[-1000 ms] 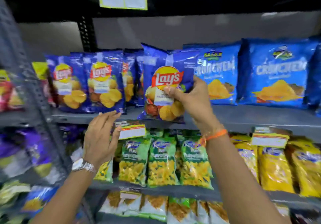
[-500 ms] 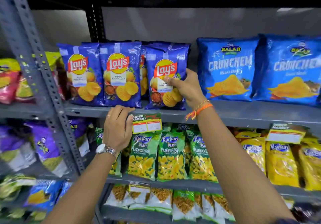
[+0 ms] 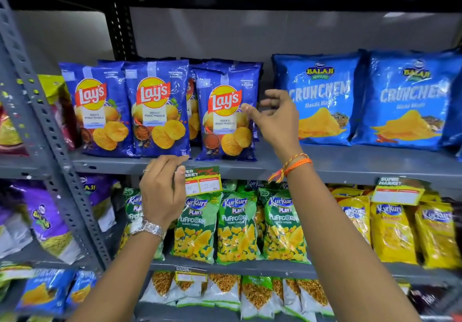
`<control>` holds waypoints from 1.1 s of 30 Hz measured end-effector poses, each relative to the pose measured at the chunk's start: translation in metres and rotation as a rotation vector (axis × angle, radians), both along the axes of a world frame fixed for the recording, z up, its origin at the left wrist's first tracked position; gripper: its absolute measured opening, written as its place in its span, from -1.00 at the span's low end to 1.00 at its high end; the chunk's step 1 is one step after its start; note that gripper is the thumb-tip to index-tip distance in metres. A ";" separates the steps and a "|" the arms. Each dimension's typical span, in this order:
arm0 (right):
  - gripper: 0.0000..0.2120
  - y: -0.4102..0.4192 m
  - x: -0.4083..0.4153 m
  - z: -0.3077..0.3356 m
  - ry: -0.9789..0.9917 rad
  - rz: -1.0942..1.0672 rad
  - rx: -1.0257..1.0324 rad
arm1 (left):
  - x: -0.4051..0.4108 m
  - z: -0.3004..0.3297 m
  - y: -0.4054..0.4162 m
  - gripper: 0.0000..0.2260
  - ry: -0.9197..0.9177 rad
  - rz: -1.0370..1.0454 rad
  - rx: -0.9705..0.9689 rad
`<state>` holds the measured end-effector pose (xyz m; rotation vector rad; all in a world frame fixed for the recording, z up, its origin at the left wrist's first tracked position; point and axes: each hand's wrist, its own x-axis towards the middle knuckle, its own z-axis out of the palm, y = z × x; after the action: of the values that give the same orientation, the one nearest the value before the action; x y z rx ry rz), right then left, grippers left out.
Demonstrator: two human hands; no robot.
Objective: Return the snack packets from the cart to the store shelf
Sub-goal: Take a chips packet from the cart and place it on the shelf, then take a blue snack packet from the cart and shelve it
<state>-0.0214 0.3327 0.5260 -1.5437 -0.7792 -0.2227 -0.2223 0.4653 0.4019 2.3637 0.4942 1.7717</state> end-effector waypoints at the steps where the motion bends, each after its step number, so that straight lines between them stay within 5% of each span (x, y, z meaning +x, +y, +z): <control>1: -0.42 -0.006 0.003 -0.002 -0.018 -0.001 0.041 | 0.005 0.002 -0.008 -0.65 0.003 -0.021 0.011; 9: -0.68 -0.095 0.036 -0.034 -0.094 -0.056 0.173 | 0.068 -0.006 -0.106 -0.63 0.122 -0.281 0.058; 17: -0.74 -0.277 0.091 -0.123 0.001 -0.375 0.117 | 0.161 -0.091 -0.243 -0.61 0.401 -0.623 0.045; 26: -0.78 -0.487 0.113 -0.337 0.465 -0.764 0.028 | 0.218 -0.268 -0.403 -0.60 0.834 -0.955 0.017; 33: -0.58 -0.536 0.090 -0.528 0.997 -0.814 0.006 | 0.221 -0.365 -0.444 -0.54 1.123 -1.054 0.048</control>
<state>0.0682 -0.2037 -0.0023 -1.6337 0.6457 -0.0189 -0.0011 0.0214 0.0367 2.5941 -0.6388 -0.0205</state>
